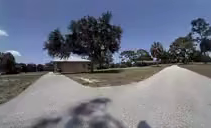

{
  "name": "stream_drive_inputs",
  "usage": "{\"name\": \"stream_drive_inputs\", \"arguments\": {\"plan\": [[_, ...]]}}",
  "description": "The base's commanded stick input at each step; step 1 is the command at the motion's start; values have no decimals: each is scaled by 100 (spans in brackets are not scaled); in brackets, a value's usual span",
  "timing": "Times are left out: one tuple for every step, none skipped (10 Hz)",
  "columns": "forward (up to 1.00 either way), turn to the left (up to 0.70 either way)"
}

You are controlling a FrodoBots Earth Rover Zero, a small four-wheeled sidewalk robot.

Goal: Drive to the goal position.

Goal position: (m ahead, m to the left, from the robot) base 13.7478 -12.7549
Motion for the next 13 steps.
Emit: {"name": "stream_drive_inputs", "arguments": {"plan": [[0,-100],[0,-100],[0,-100],[0,-100],[0,-100],[0,-100],[0,-16],[0,0],[0,0],[0,0],[0,0],[0,0],[0,0]]}}
